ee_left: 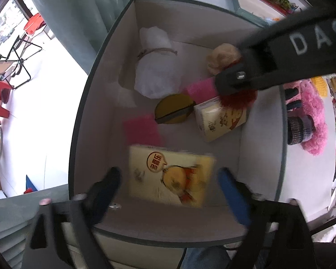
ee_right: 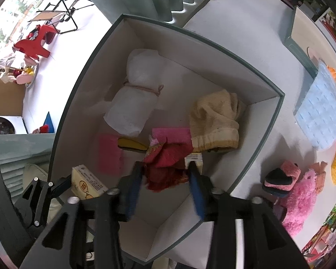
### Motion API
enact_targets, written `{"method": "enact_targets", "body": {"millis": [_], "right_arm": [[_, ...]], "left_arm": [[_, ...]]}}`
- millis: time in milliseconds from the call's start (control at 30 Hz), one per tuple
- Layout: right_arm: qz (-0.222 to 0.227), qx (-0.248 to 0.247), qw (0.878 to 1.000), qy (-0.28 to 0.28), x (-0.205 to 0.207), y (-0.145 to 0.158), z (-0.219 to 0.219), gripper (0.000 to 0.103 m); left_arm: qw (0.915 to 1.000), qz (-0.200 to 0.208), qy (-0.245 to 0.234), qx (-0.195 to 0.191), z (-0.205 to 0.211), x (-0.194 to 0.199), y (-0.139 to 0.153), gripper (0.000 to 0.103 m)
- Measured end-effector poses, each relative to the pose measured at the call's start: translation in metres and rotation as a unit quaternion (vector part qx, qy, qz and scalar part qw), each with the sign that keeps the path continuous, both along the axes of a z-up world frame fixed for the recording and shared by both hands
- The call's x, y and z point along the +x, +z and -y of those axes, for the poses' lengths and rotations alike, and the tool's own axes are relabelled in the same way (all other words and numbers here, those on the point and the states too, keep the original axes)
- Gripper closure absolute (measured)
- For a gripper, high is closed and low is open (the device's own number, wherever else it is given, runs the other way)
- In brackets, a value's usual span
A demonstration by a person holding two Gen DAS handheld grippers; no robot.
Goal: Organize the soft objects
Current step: 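Open both tools to drop the snack box and red flower into the box, then move both tools back toward the knitted hats and pink fluffy item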
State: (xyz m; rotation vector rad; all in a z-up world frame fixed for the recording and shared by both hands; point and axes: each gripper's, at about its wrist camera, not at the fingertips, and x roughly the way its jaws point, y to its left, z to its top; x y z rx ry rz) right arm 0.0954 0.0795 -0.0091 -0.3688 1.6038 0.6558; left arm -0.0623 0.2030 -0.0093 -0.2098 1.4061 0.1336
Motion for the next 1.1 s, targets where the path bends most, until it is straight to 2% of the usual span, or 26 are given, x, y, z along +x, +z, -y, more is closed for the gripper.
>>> {"method": "enact_targets", "body": {"millis": [100,233,267,333,633,800,1000,1100], "right_arm": [[0.003,0.001,1.0,-0.005,-0.001,0.003,0.002,0.021],[0.013,-0.006,1.0,-0.007,-0.004,0.007,0.007,0.013],[0.016,-0.008,1.0,-0.007,-0.004,0.008,0.008,0.006],[0.028,-0.009,1.0,-0.011,-0.006,0.011,0.012,0.0],[0.051,-0.001,0.998,-0.034,-0.006,0.026,0.029,0.0],[0.039,0.0,0.998,-0.052,-0.004,0.023,0.039,0.0],[0.017,-0.005,0.998,-0.068,-0.008,0.014,0.045,0.0],[0.007,-0.01,0.997,-0.072,-0.011,0.01,0.049,0.0]], "left_arm": [[0.9999,0.013,-0.003,0.0,0.002,-0.001,0.006,0.0],[0.9997,0.021,-0.006,-0.01,0.006,-0.002,0.01,0.0],[0.9996,0.023,-0.007,-0.011,0.006,-0.003,0.011,0.0],[0.9996,0.025,-0.01,-0.008,0.007,-0.005,0.013,0.0],[0.9996,0.016,-0.018,-0.014,0.011,-0.009,0.012,0.0],[0.9994,-0.003,-0.034,-0.003,0.014,-0.015,0.001,0.0],[0.9981,-0.037,-0.048,-0.008,0.018,-0.025,-0.017,0.0],[0.9969,-0.037,-0.069,0.009,0.024,-0.028,-0.019,0.0]]}}
